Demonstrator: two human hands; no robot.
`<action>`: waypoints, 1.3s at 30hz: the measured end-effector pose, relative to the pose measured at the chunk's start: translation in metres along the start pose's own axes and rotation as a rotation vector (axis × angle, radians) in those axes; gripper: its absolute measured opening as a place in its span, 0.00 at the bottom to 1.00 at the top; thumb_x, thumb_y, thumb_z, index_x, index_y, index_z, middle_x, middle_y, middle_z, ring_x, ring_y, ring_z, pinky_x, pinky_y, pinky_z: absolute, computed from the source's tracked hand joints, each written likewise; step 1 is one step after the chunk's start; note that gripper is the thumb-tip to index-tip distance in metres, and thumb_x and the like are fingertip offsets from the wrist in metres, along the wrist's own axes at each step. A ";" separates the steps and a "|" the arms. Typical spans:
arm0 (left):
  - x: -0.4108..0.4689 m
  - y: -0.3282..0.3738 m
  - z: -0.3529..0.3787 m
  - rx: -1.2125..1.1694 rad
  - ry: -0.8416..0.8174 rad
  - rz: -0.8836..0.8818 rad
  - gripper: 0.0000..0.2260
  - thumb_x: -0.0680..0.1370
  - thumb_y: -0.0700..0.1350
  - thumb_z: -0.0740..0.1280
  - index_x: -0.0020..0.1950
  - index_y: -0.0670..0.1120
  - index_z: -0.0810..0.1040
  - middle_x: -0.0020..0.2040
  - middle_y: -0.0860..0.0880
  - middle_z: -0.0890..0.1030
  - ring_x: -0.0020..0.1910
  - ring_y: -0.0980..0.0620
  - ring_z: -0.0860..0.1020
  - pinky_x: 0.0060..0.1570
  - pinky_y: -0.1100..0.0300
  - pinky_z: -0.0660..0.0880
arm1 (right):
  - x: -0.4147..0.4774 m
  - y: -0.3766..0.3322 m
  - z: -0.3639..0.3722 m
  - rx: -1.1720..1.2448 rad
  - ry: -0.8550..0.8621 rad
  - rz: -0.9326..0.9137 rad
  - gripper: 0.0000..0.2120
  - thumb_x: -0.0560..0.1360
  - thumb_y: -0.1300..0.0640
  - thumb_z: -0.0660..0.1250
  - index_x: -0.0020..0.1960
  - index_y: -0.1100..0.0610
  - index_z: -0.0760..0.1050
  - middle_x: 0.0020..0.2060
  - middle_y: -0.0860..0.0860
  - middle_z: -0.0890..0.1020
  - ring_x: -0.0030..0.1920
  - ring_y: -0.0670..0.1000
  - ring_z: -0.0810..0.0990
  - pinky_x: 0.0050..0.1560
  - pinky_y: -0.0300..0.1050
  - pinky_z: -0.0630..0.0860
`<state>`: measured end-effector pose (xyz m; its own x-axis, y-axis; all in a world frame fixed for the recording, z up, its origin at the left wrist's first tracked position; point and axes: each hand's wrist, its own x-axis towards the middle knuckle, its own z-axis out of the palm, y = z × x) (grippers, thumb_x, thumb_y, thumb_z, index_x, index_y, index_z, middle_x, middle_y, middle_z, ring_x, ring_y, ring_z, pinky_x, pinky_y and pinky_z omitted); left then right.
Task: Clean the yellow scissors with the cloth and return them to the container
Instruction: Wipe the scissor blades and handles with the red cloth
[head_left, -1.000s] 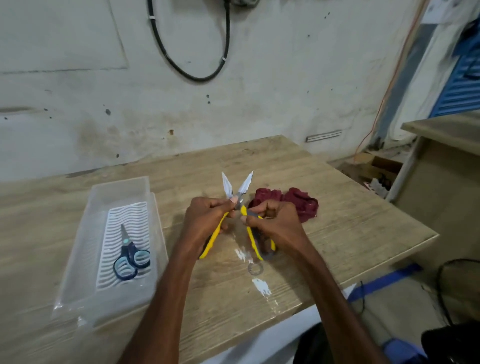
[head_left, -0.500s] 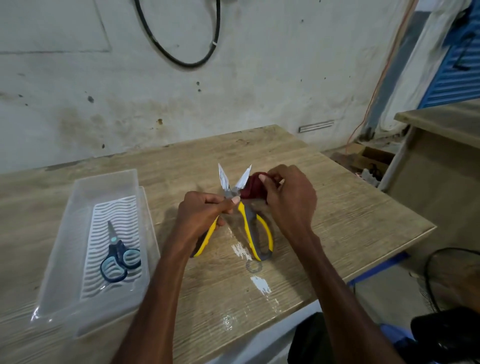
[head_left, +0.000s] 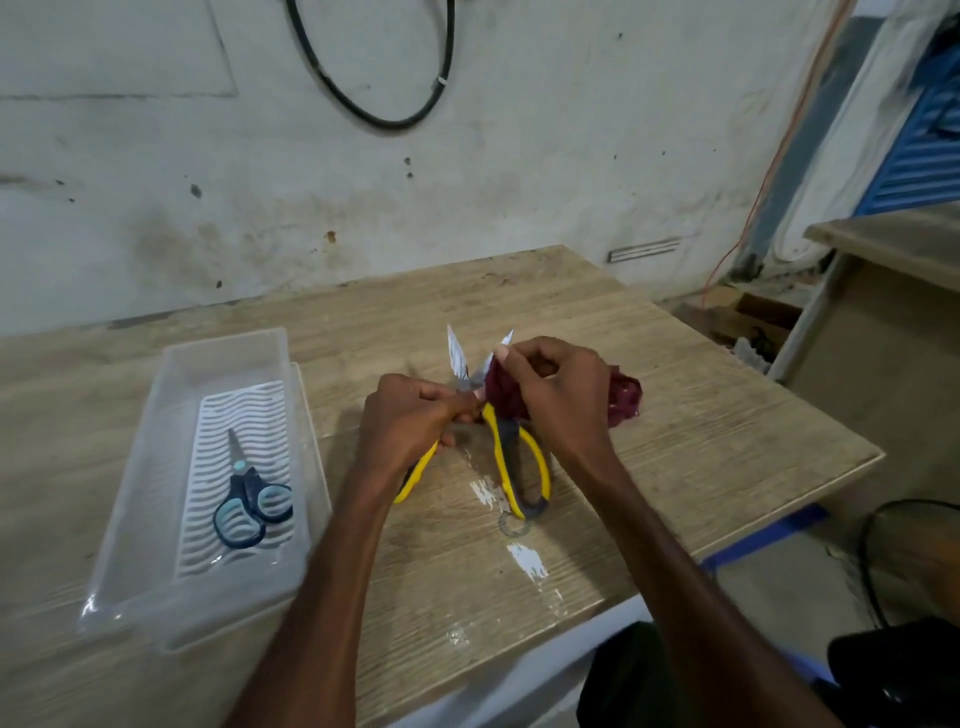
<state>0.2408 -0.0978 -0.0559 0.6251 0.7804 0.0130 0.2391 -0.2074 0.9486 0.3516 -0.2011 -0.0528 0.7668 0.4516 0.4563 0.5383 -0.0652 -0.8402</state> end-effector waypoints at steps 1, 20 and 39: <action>0.001 -0.001 0.000 0.021 0.014 -0.004 0.09 0.69 0.51 0.78 0.35 0.46 0.87 0.32 0.48 0.85 0.23 0.56 0.78 0.29 0.60 0.76 | -0.003 0.001 0.002 -0.029 -0.045 -0.059 0.07 0.72 0.49 0.69 0.39 0.50 0.83 0.34 0.48 0.84 0.39 0.48 0.82 0.44 0.55 0.78; 0.004 -0.006 -0.001 0.216 0.068 0.164 0.11 0.64 0.65 0.74 0.36 0.60 0.85 0.25 0.50 0.81 0.32 0.48 0.82 0.41 0.47 0.81 | 0.008 -0.009 0.009 -0.462 -0.055 -0.222 0.05 0.73 0.50 0.69 0.43 0.48 0.84 0.39 0.50 0.80 0.43 0.54 0.78 0.40 0.51 0.75; 0.008 -0.012 -0.002 0.277 0.096 0.140 0.12 0.65 0.64 0.76 0.33 0.57 0.85 0.25 0.52 0.80 0.33 0.51 0.83 0.43 0.50 0.81 | -0.001 0.001 0.009 -0.456 -0.125 -0.310 0.06 0.75 0.50 0.67 0.48 0.46 0.83 0.37 0.50 0.78 0.44 0.54 0.75 0.40 0.50 0.72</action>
<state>0.2418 -0.0881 -0.0668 0.5967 0.7822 0.1791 0.3572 -0.4588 0.8136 0.3476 -0.1935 -0.0566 0.5160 0.6114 0.5999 0.8499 -0.2780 -0.4477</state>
